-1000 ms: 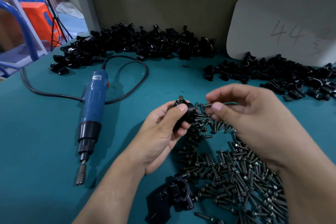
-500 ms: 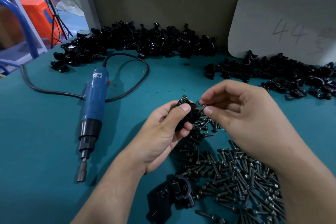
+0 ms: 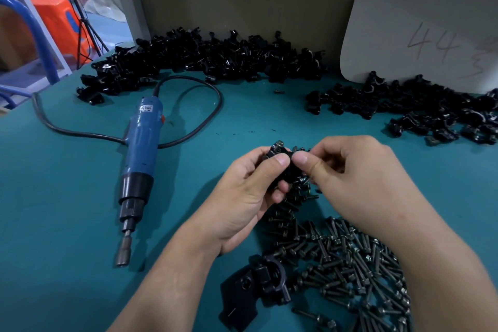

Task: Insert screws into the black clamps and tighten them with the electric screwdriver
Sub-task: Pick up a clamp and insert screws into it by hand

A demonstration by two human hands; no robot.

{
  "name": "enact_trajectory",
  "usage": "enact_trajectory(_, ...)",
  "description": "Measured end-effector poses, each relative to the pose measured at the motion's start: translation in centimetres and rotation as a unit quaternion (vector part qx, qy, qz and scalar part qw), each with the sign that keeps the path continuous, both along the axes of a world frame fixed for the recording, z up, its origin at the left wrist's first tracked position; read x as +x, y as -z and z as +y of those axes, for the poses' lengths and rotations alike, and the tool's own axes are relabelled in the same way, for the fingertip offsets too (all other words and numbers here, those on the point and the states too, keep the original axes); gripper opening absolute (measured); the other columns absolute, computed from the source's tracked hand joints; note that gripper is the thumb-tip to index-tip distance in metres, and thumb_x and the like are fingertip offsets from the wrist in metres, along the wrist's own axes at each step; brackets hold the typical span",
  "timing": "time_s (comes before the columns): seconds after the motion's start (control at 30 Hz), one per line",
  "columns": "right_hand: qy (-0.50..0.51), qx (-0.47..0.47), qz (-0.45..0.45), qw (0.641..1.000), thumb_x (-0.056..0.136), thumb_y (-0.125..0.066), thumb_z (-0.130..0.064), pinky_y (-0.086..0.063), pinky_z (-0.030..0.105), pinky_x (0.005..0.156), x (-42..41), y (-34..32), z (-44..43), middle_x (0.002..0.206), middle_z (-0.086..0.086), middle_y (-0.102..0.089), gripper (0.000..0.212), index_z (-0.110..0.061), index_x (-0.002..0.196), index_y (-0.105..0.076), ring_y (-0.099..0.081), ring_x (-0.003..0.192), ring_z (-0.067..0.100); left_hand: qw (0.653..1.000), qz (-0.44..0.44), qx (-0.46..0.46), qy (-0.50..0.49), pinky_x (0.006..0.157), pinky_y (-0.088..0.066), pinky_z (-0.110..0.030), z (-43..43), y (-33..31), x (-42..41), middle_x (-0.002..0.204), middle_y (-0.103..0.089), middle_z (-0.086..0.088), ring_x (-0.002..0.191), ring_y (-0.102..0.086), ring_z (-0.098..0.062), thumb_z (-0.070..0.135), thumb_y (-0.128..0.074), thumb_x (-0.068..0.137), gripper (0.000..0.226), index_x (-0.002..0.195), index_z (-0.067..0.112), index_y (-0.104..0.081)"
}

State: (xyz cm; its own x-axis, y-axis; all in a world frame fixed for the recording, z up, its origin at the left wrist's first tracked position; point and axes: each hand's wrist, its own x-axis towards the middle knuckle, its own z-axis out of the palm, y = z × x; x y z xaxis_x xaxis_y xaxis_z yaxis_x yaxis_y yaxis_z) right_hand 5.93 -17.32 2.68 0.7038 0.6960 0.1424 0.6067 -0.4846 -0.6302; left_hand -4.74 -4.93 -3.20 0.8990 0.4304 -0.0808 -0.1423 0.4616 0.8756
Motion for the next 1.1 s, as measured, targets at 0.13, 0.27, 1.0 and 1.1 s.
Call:
enact_trajectory(0.13,-0.031,-0.028,0.007,0.999,0.088,-0.05,-0.063,-0.043,0.018,0.049,-0.2,-0.1,0.1,0.068,-0.009,-0.064,0.032,-0.034,0.078,-0.06,-0.057,0.061,0.004,1.0,-0.008,0.0,-0.005,0.058,-0.047,-0.014,0.3,0.0,-0.1,0.085,-0.065,0.006,0.066,-0.054,-0.003,0.03,-0.068,0.083,0.033,0.11,0.01,-0.065)
enact_trajectory(0.27,-0.063,-0.031,0.01,0.997,0.098,-0.053,-0.048,-0.051,0.024,0.059,-0.1,-0.3,-0.3,0.079,-0.02,-0.065,0.01,-0.041,0.091,-0.056,-0.061,0.069,0.005,1.0,-0.007,0.003,-0.006,0.058,-0.047,-0.014,0.4,0.1,-0.1,0.086,-0.064,0.005,0.066,-0.055,-0.003,0.029,-0.071,0.087,0.03,0.11,0.01,-0.065)
enact_trajectory(1.0,-0.05,-0.085,0.058,0.993,0.104,-0.036,-0.05,-0.032,0.031,0.052,-0.2,0.8,0.3,0.051,-0.02,-0.05,0.035,-0.037,0.074,-0.05,-0.045,0.047,0.003,0.998,0.011,0.067,0.009,0.078,-0.044,-0.027,-0.2,-0.1,-0.1,0.107,-0.059,-0.01,0.096,-0.052,-0.02,0.03,-0.066,0.085,0.031,0.11,0.012,-0.06)
enact_trajectory(1.1,-0.042,-0.096,0.041,0.994,0.102,-0.032,-0.059,-0.033,0.03,0.051,-0.4,0.8,0.6,0.048,-0.019,-0.05,0.039,-0.043,0.072,-0.051,-0.045,0.044,0.004,0.998,0.006,0.065,0.001,0.073,-0.045,-0.023,-0.1,0.0,-0.1,0.104,-0.06,-0.008,0.093,-0.053,-0.017,0.028,-0.065,0.087,0.026,0.108,0.013,-0.061)
